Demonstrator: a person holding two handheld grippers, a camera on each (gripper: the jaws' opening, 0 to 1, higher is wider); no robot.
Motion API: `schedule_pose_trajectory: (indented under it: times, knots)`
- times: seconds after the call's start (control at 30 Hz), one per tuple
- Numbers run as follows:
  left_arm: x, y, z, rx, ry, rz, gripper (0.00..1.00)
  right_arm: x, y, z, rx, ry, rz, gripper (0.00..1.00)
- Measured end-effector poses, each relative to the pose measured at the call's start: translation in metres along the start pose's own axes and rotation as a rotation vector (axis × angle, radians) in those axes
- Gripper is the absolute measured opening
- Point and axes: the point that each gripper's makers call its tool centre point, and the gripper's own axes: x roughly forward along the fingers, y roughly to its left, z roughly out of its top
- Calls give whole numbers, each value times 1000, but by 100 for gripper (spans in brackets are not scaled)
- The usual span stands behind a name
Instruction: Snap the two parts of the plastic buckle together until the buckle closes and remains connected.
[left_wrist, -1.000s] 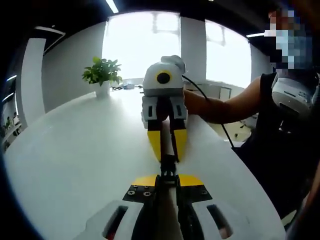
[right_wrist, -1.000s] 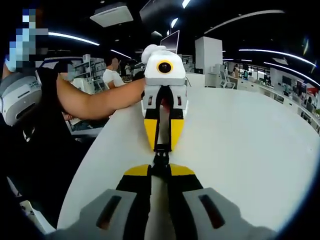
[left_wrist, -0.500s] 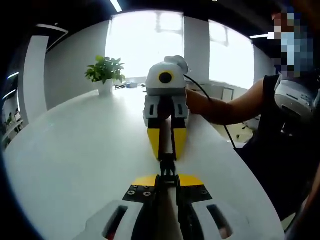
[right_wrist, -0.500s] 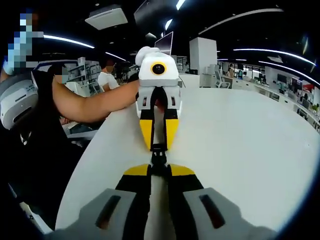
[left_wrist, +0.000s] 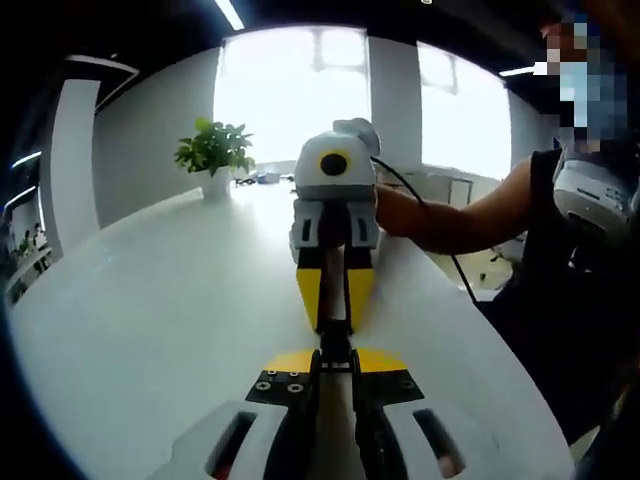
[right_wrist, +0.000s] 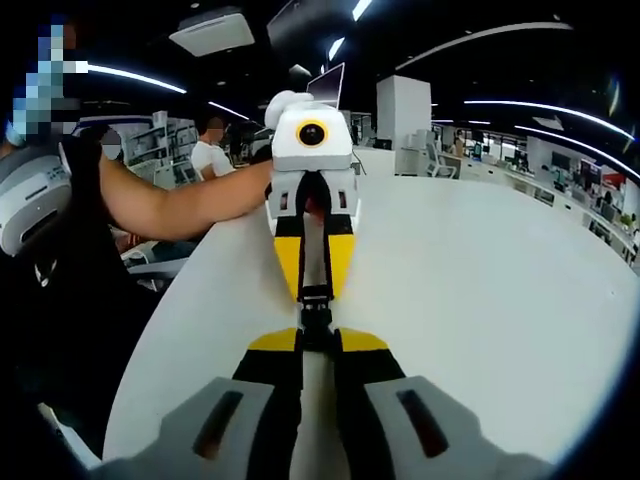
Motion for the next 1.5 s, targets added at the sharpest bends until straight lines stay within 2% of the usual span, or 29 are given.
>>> schedule_pose_trajectory:
  times: [0.47, 0.53, 0.57, 0.6, 0.7, 0.83, 0.87, 0.9, 1.03, 1.13, 1.23, 1.27, 1.3, 1.37, 1.5]
  knots:
    - [3, 7, -6, -8, 25, 21, 9, -1, -4, -1, 22, -3, -13, 10]
    - [1, 7, -7, 19, 29, 27, 9, -1, -3, -1, 22, -3, -12, 10]
    - [0, 9, -3, 30, 12, 40, 0, 0, -4, -1, 21, -1, -13, 10]
    - [0, 10, 5, 40, -28, 51, 0, 0, -4, -1, 21, -1, -14, 10]
    - [0, 21, -12, 49, 56, 93, 0, 1, -5, 0, 20, 0, -11, 10]
    - [-1, 20, -14, 33, 59, 77, 0, 1, -6, 1, 21, 0, -10, 10]
    - [-8, 22, -3, 20, -1, 91, 0, 1, -6, 1, 22, 0, -9, 10]
    - [-15, 24, -2, 17, -8, 101, 0, 1, -6, 1, 22, 0, -10, 10]
    - [-45, 47, 4, -10, -73, 223, 2, 0, -6, 1, 21, 0, -11, 10]
    - [-59, 55, 6, -29, -104, 263, 9, 0, -6, 1, 17, 2, -10, 10]
    - [-75, 80, 2, -28, -91, 414, 27, 0, -6, 1, 14, 4, -14, 10]
    - [-83, 90, -9, -26, -45, 471, 31, -1, -6, 1, 14, 3, -16, 10]
    - [-88, 95, -16, -35, -14, 498, 32, -1, -6, 1, 15, 3, -16, 10]
    - [-91, 98, -26, -67, 8, 504, 32, -1, -6, 1, 14, 4, -15, 10]
    - [-93, 102, -29, -96, 10, 516, 36, -1, -6, 1, 11, 6, -16, 10]
